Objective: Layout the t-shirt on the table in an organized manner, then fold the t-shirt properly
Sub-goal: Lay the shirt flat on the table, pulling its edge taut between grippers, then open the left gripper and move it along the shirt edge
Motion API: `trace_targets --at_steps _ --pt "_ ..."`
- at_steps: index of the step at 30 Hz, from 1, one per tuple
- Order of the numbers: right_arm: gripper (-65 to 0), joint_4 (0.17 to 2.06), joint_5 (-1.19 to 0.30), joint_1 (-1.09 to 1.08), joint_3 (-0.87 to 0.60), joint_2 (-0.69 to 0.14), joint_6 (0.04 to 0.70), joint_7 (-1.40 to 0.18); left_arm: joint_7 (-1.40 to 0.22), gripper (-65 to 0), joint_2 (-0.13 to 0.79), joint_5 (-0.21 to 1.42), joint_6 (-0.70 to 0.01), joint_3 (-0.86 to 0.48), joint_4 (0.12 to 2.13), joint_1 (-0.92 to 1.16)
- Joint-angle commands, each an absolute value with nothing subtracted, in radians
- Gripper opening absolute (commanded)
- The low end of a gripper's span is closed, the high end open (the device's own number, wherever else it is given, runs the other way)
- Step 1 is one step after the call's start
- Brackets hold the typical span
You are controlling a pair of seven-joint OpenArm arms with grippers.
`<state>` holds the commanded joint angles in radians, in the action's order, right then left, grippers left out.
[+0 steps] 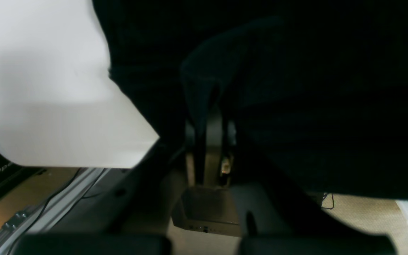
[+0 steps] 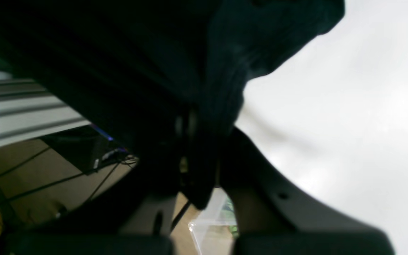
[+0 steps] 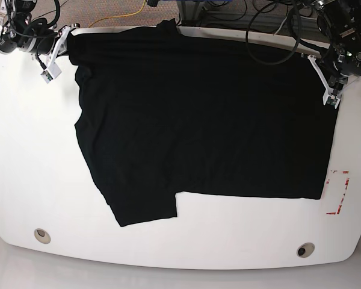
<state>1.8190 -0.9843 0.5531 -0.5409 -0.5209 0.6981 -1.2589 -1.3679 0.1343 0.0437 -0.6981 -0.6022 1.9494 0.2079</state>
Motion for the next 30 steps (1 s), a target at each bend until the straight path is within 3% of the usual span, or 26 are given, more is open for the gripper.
trace_targets --at_steps 18,30 --pt "-65.0 1.816 -0.981 0.343 -0.533 -0.453 0.693 -1.265 -1.368 -65.0 0.136 0.038 -0.698 -0.622 1.942 -0.024" --pt "-65.0 1.810 -0.981 0.298 -0.532 -0.366 0.673 -1.265 -1.313 -65.0 0.180 0.038 -0.698 -0.625 1.722 -0.170"
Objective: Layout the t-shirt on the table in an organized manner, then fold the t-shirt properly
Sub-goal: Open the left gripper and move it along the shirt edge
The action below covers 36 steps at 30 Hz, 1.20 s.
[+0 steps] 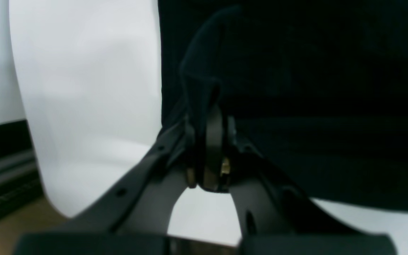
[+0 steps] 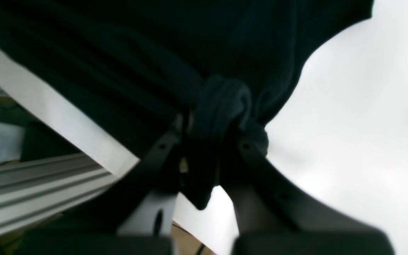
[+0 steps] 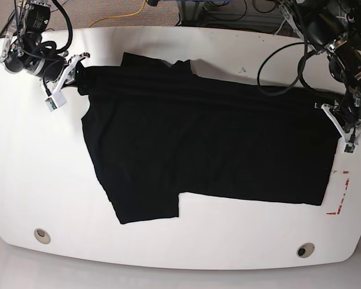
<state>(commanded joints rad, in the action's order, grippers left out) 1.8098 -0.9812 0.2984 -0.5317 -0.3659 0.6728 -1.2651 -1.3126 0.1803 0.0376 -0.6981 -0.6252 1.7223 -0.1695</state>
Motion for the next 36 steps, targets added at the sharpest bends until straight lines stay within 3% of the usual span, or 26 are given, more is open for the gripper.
trace_targets --at_steps 6,16,18,20,24,27,28,32,36 --pt "-65.0 1.738 -0.981 0.251 -0.532 -0.335 0.673 -1.265 -1.227 -65.0 0.180 0.038 -0.698 -0.621 1.636 -0.211" --pt "-64.8 1.678 -0.981 0.206 -0.532 -0.331 0.673 -1.264 -1.218 -65.0 0.180 0.038 -0.698 -0.621 1.523 -0.295" --pt "-62.9 1.678 -0.981 0.206 -0.532 -0.331 0.671 -1.262 -1.218 -65.0 0.180 0.038 -0.698 -0.621 1.503 -0.311" --pt "-56.6 1.678 -0.980 0.206 -0.532 -0.329 0.671 -1.262 -1.211 -64.4 0.180 0.038 -0.698 -0.621 1.491 -0.321" --pt "-36.8 1.679 -0.924 0.208 -0.532 -0.325 0.671 -1.262 -1.184 -53.6 0.180 0.038 -0.698 -0.601 1.475 -0.325" --pt "-26.2 1.681 -0.891 0.211 -0.538 -0.325 0.671 -1.260 -1.175 -43.2 0.180 0.038 -0.698 -0.591 1.481 -0.325" --pt "-23.3 1.681 -0.885 0.213 -0.539 -0.325 0.671 -1.259 -1.175 -39.4 0.180 0.038 -0.667 -0.591 1.481 -0.325" --pt "-22.0 1.682 -0.883 0.222 -0.541 -0.331 0.671 -1.259 -1.176 -29.7 0.213 0.044 -0.601 -0.579 1.481 -0.325" --pt "-22.0 1.733 -0.881 0.257 -0.542 -0.332 0.671 -1.259 -1.178 -28.7 0.216 0.044 -0.601 -0.579 1.492 -0.326"
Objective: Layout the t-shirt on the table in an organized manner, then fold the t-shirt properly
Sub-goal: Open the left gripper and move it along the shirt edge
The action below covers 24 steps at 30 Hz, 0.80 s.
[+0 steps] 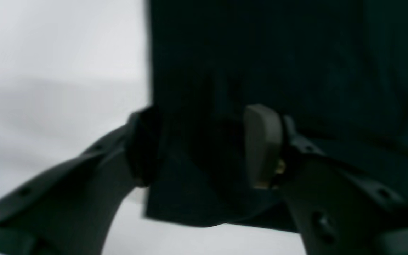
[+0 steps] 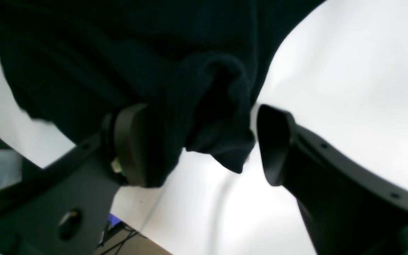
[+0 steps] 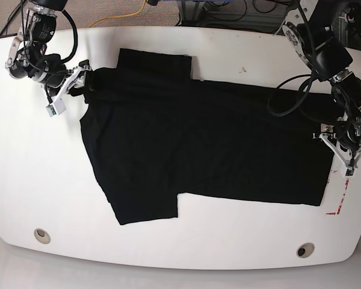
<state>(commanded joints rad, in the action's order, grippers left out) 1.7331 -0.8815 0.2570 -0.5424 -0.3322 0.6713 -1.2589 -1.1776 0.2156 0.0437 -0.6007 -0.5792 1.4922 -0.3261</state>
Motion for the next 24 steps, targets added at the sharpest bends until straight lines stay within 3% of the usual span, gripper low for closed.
trace_targets --at_steps 14,20,24 --pt "-21.7 1.850 -0.880 0.311 -0.542 -0.325 0.668 -1.245 -1.173 -28.5 0.242 0.044 -0.599 -0.584 1.606 -0.326" --pt "-21.7 1.847 -0.880 0.292 -0.539 -0.329 0.590 -1.199 -1.145 -28.5 0.265 0.044 -0.598 -0.584 1.624 -0.326" --pt "-21.9 1.850 -0.880 0.282 -0.541 -0.334 0.584 -1.199 -1.106 -28.5 0.305 0.044 -0.598 -0.608 1.638 -0.325"
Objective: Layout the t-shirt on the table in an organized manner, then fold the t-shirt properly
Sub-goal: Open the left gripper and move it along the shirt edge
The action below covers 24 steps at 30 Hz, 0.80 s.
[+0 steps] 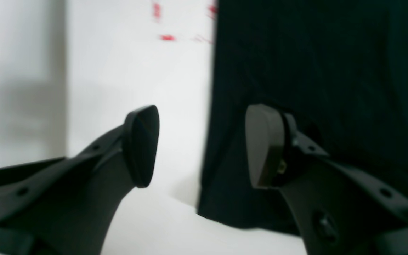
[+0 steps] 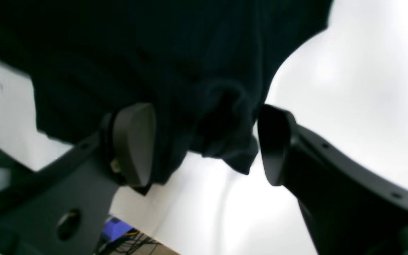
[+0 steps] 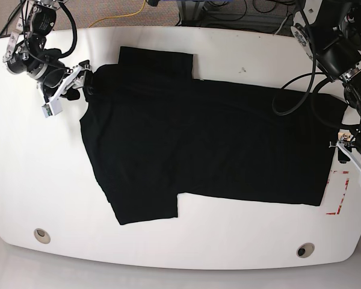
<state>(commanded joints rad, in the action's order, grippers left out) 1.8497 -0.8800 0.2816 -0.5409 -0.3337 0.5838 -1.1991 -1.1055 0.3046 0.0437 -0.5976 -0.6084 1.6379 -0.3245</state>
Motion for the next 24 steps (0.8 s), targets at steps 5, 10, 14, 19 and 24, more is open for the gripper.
trace_targets --at_steps 5,10,14,19,24 --pt "-21.9 1.853 -0.880 0.318 -0.541 -0.351 0.584 -1.199 -1.106 -28.6 0.309 0.044 -0.604 -0.661 1.643 -0.318" --pt "-21.9 1.863 -0.881 0.366 -0.541 -0.344 0.584 -1.188 -1.104 -28.7 0.334 0.045 -0.604 -0.693 1.641 -0.252" --pt "-22.0 1.860 -0.880 0.397 -0.541 -0.344 0.584 -1.129 -1.102 -28.9 0.331 0.047 -0.604 -0.713 1.641 -0.200" --pt "-22.0 1.822 -0.858 0.421 -0.535 -0.344 0.581 -1.050 -1.099 -28.9 0.318 0.047 -0.604 -0.745 1.638 -0.151" --pt "-22.0 1.785 -0.751 0.409 -0.541 -0.331 0.590 -1.043 -1.099 -29.0 0.309 0.047 -0.604 -0.748 1.641 -0.119"
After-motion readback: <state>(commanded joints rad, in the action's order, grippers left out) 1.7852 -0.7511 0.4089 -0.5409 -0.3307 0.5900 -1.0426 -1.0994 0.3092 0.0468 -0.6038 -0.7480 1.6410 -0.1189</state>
